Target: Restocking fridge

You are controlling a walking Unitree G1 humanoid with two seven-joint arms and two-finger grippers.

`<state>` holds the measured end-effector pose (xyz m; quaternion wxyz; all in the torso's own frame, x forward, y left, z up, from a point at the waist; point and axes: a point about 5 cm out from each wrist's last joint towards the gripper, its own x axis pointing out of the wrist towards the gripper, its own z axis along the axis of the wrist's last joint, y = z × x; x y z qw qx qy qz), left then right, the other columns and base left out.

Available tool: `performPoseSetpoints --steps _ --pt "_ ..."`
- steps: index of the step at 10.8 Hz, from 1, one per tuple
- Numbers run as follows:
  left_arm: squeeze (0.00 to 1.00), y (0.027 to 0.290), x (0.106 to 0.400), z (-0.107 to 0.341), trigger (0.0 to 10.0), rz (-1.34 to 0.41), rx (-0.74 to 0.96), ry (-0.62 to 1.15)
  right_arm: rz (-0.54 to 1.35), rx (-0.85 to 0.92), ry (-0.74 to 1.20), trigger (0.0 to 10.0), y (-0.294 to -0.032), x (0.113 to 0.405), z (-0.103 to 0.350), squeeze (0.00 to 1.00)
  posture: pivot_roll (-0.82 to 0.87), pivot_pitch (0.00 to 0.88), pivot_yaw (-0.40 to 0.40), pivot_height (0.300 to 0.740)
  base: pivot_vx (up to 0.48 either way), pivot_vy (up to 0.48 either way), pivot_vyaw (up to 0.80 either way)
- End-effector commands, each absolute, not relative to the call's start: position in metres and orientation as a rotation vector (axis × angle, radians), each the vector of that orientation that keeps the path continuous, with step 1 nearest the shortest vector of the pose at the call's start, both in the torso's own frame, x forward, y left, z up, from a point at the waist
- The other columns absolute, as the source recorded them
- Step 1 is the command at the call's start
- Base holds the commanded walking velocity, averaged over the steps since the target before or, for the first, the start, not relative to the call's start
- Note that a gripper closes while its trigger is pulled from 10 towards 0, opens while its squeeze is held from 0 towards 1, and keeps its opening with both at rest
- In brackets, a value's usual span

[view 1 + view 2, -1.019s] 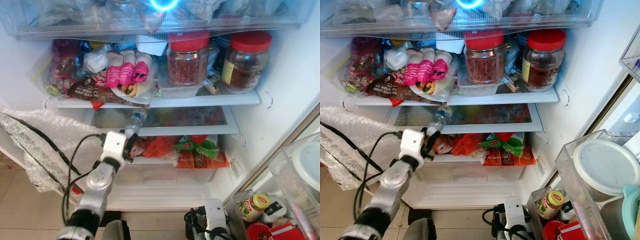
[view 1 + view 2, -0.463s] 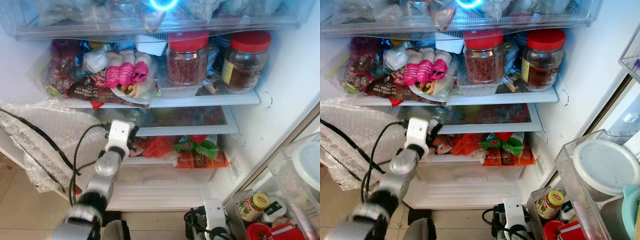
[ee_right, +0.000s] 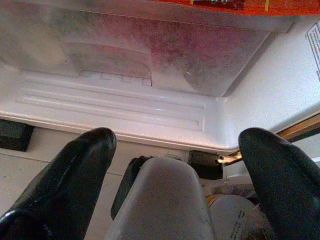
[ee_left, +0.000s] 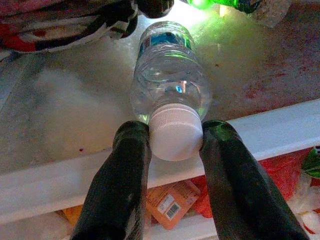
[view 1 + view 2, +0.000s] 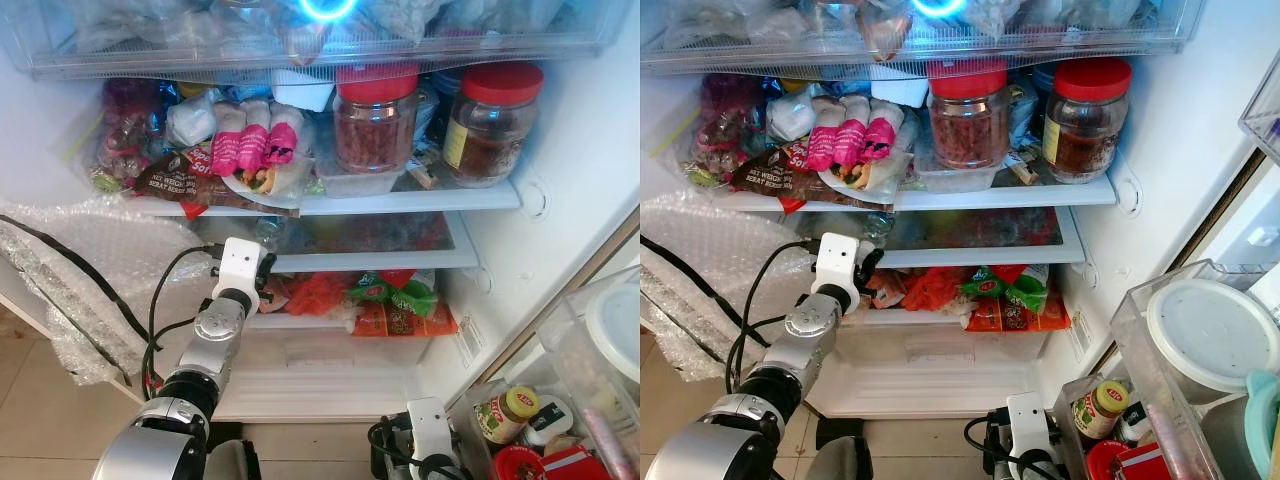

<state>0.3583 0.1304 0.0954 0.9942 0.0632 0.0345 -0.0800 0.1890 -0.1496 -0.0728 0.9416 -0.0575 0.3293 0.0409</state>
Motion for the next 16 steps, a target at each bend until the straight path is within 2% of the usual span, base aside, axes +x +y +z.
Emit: performPoseSetpoints --steps 1,2,11,12,13,16 --pt "0.51 0.132 0.356 0.087 10.0 -0.152 0.118 0.125 0.065 -0.105 0.795 10.0 -0.152 0.163 -0.088 0.00 -0.14 0.082 0.046 0.610 0.000 0.000 0.00" --pt "0.88 0.132 0.357 0.086 10.0 -0.152 0.116 0.126 0.066 -0.105 0.795 10.0 -0.152 0.163 -0.088 0.00 -0.14 0.081 0.046 0.610 0.000 0.000 0.00" --pt "0.88 0.138 0.364 0.099 10.0 -0.098 0.103 0.069 0.065 -0.109 0.796 10.0 -0.152 0.162 -0.088 0.00 -0.14 0.070 0.046 0.610 0.000 0.000 0.00" --pt "0.22 0.136 0.364 0.100 10.0 -0.123 0.107 0.058 0.065 -0.109 0.795 10.0 -0.152 0.163 -0.088 0.00 -0.14 0.072 0.047 0.610 0.000 0.000 0.00" --pt "0.00 0.129 0.361 0.105 10.0 -0.188 0.118 -0.009 0.063 -0.108 0.795 10.0 -0.152 0.162 -0.088 0.00 -0.14 0.073 0.048 0.610 0.000 0.000 0.00" --pt "0.00 0.120 0.358 0.124 10.0 -0.241 0.158 -0.169 0.066 -0.107 0.795 10.0 -0.151 0.163 -0.088 0.00 -0.13 0.076 0.048 0.610 0.000 0.000 0.00"
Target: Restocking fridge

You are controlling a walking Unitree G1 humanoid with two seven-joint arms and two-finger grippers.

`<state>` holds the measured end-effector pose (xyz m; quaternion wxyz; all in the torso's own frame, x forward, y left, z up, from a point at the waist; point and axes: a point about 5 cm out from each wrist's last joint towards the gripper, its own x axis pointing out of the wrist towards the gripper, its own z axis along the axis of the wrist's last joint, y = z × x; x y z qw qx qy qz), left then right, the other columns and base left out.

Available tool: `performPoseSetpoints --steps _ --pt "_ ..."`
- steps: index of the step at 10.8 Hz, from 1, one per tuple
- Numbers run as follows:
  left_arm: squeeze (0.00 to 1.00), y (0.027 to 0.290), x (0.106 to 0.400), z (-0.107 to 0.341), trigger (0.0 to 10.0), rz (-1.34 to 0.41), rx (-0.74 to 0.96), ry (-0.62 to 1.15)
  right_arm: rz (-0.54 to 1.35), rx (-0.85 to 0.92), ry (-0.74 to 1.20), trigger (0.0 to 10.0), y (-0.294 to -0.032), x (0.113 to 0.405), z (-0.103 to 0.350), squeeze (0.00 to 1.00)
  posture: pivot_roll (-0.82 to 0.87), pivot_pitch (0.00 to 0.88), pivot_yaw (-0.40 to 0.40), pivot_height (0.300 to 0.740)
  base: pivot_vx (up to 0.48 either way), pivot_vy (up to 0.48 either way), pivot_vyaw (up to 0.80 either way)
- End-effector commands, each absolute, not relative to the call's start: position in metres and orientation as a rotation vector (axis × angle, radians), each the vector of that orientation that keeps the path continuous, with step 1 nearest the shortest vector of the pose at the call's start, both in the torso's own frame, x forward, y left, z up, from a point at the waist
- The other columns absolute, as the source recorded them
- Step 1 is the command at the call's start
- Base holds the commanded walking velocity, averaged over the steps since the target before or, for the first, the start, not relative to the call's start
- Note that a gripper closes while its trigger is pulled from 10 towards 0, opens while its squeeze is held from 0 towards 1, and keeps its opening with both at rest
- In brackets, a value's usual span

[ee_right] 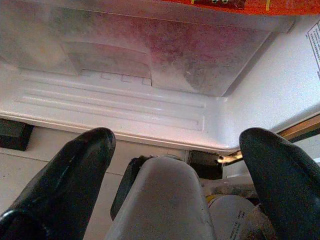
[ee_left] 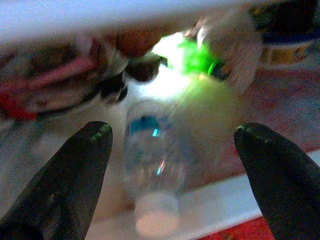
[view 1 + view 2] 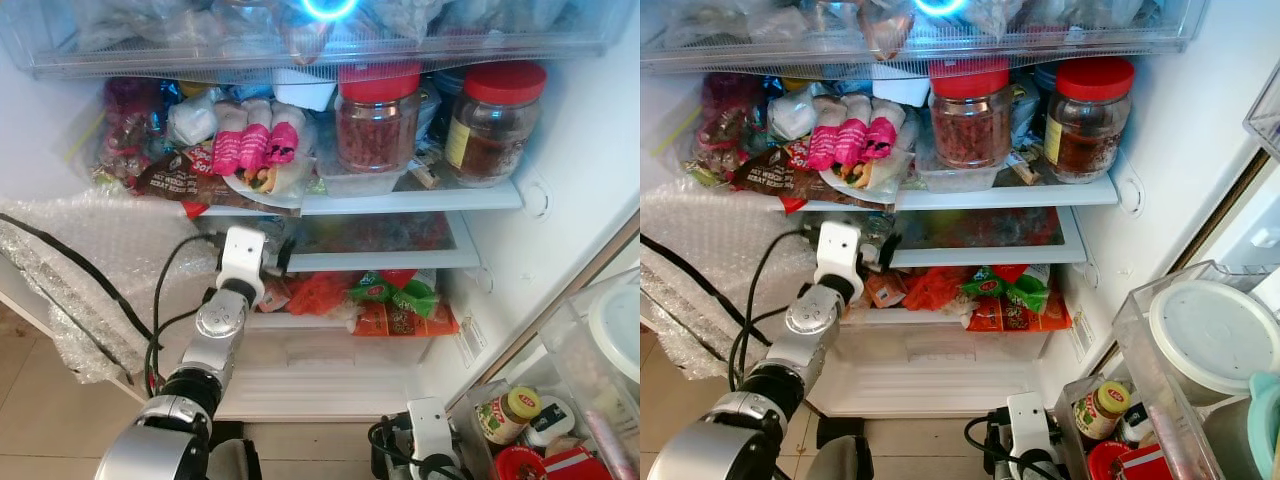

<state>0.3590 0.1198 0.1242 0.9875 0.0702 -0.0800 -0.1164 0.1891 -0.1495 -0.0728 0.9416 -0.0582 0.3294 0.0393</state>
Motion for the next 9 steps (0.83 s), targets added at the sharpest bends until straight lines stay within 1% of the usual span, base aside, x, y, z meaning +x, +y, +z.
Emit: performPoseSetpoints --steps 1,3,4,5,9 --pt "0.00 0.115 0.356 0.126 10.0 -0.285 0.181 -0.190 0.066 -0.107 0.795 10.0 -0.151 0.163 -0.088 0.00 -0.13 0.077 0.049 0.610 0.000 0.000 0.00" --pt "0.00 0.101 0.350 0.118 10.0 -0.416 0.224 -0.166 0.064 -0.106 0.795 10.0 -0.151 0.163 -0.088 0.00 -0.14 0.078 0.051 0.610 0.000 0.000 0.00" --pt "0.00 0.098 0.347 0.114 10.0 -0.451 0.236 -0.150 0.064 -0.106 0.795 10.0 -0.151 0.163 -0.088 0.00 -0.14 0.079 0.052 0.610 0.000 0.000 0.00" --pt "0.00 0.094 0.343 0.104 10.0 -0.499 0.261 -0.102 0.064 -0.105 0.795 10.0 -0.150 0.163 -0.088 0.00 -0.14 0.079 0.052 0.610 0.000 0.000 0.00" --pt "0.00 0.097 0.343 0.097 10.0 -0.481 0.269 -0.057 0.064 -0.106 0.794 10.0 -0.150 0.163 -0.088 0.00 -0.14 0.081 0.052 0.610 0.000 0.000 0.00"
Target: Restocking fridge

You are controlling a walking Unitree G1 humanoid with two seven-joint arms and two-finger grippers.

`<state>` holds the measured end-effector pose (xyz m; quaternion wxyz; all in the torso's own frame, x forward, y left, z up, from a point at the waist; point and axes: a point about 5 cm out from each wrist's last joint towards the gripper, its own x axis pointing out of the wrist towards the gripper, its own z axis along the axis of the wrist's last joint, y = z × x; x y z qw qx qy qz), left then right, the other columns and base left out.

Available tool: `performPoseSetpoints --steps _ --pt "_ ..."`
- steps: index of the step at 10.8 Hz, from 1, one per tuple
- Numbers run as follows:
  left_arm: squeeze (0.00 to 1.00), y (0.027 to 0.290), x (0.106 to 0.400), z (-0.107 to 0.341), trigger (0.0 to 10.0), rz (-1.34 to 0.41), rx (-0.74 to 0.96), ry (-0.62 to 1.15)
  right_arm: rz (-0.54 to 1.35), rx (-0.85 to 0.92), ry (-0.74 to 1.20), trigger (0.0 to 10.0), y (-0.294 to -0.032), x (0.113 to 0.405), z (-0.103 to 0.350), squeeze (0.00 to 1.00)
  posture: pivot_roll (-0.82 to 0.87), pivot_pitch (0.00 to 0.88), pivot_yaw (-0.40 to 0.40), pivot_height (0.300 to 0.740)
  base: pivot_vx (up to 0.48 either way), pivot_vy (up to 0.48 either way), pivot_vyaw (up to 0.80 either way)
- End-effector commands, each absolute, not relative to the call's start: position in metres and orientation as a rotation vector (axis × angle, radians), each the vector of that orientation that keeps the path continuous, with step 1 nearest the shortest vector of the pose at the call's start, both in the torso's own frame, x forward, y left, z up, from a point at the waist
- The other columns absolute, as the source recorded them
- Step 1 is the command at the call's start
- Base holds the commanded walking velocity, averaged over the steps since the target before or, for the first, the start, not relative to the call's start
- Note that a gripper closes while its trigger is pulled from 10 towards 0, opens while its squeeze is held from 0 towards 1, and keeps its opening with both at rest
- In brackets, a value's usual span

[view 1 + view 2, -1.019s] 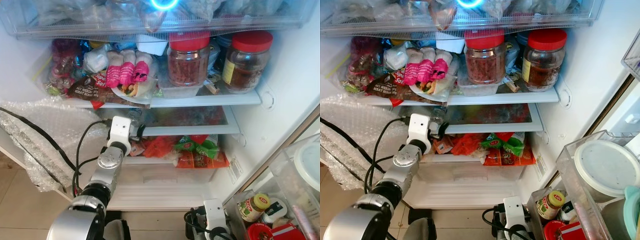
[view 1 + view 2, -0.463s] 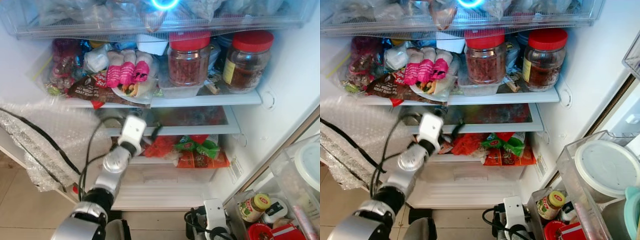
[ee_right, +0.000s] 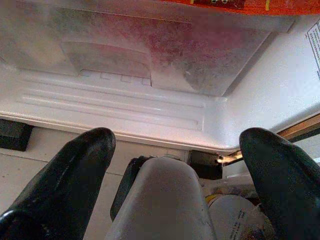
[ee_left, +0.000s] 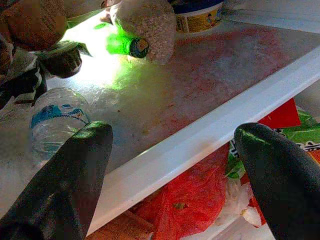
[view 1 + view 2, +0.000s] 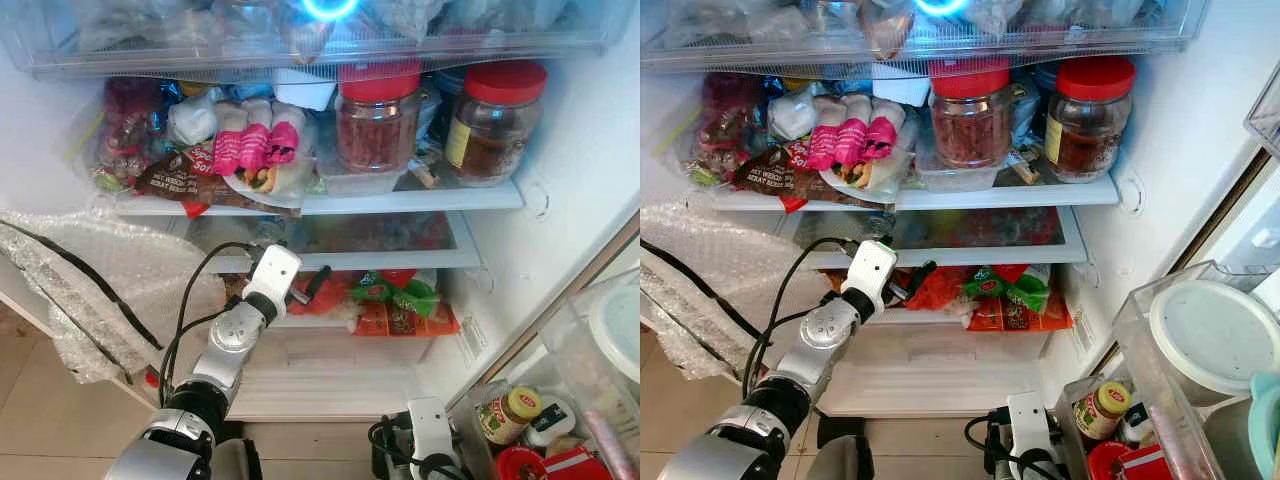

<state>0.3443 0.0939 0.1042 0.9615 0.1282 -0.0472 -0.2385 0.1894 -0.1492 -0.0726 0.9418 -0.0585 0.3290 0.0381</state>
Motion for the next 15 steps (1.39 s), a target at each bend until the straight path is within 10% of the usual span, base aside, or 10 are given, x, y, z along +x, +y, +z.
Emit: performPoseSetpoints --steps 1,7,15 --pt "0.00 0.097 0.341 0.094 10.0 -0.486 0.277 -0.053 0.065 -0.108 0.796 10.0 -0.151 0.163 -0.088 0.00 -0.14 0.081 0.052 0.610 0.000 0.000 0.00" --pt "0.00 0.101 0.310 0.105 10.0 -0.446 0.499 -0.330 0.069 -0.114 0.802 10.0 -0.152 0.163 -0.088 0.00 -0.13 0.057 0.049 0.610 0.000 0.000 0.00" --pt "0.00 0.139 0.277 0.097 10.0 -0.239 0.245 -0.181 0.066 -0.118 0.803 10.0 -0.154 0.163 -0.088 0.00 -0.13 0.068 0.047 0.610 0.000 0.000 0.00"
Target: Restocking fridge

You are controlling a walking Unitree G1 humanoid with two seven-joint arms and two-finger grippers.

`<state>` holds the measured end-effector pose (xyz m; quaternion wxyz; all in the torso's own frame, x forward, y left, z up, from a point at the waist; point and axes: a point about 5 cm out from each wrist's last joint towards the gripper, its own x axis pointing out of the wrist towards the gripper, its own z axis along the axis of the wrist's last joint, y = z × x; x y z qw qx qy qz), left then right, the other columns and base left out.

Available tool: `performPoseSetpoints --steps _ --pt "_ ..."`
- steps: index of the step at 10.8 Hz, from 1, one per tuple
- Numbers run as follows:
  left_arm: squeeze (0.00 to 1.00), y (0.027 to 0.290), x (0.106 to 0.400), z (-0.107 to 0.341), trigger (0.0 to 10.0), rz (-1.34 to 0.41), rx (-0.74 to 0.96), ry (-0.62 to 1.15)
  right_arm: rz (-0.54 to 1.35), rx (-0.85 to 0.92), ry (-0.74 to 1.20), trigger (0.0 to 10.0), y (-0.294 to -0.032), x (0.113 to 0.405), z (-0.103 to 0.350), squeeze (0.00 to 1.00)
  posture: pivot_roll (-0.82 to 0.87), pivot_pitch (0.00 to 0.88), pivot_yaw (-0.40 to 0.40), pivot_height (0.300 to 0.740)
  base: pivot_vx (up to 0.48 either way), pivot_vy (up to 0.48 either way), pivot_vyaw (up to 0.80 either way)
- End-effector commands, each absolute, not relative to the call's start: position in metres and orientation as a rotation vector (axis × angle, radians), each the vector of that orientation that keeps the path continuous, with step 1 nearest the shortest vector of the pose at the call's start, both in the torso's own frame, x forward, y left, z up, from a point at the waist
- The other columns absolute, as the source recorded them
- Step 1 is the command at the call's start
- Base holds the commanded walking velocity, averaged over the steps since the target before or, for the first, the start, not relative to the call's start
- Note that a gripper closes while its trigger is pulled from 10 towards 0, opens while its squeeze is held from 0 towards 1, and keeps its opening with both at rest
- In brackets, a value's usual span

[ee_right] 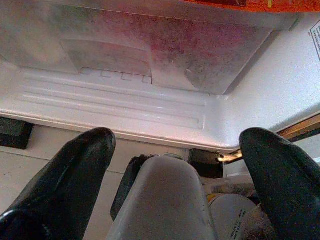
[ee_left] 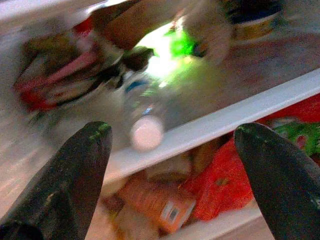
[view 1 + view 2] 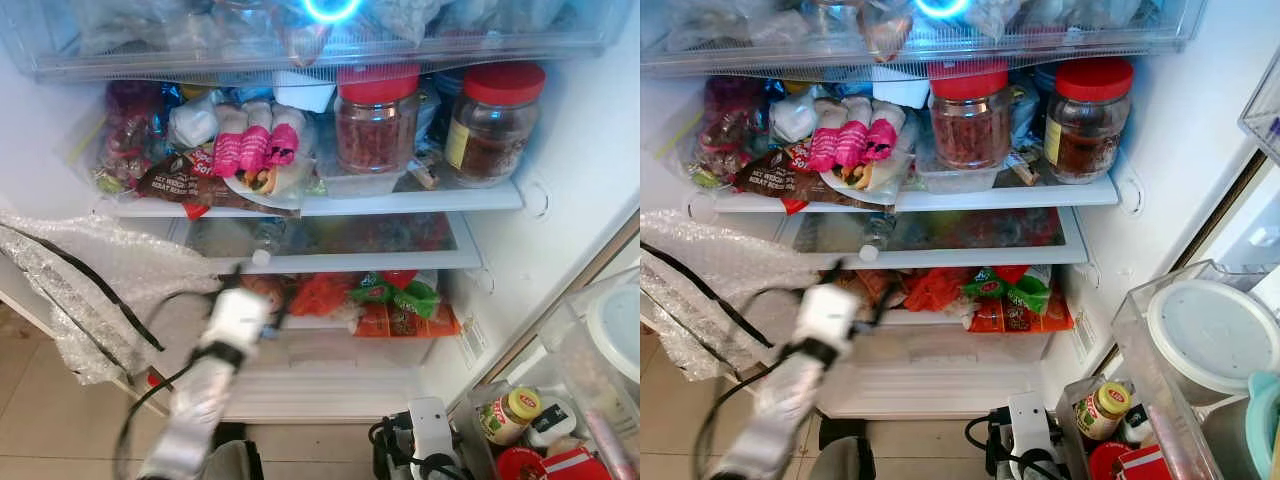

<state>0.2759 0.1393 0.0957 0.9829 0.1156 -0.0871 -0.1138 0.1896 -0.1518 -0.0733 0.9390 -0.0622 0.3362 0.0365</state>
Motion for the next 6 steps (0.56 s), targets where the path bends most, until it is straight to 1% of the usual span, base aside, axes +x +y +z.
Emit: performPoseSetpoints --steps 1,5,6 --pt "0.00 0.149 0.272 0.099 10.0 -0.203 0.211 -0.160 0.065 -0.119 0.804 10.0 -0.155 0.163 -0.088 0.00 -0.13 0.073 0.043 0.610 0.000 0.000 0.00" --pt "0.00 0.165 0.255 0.092 10.0 -0.138 0.201 -0.093 0.070 -0.120 0.800 10.0 -0.157 0.163 -0.088 0.00 -0.13 0.085 0.035 0.610 0.000 0.000 0.00" --pt "0.00 0.164 0.255 0.093 10.0 -0.136 0.189 -0.076 0.073 -0.124 0.803 10.0 -0.157 0.163 -0.088 0.00 -0.13 0.086 0.034 0.610 0.000 0.000 0.00"
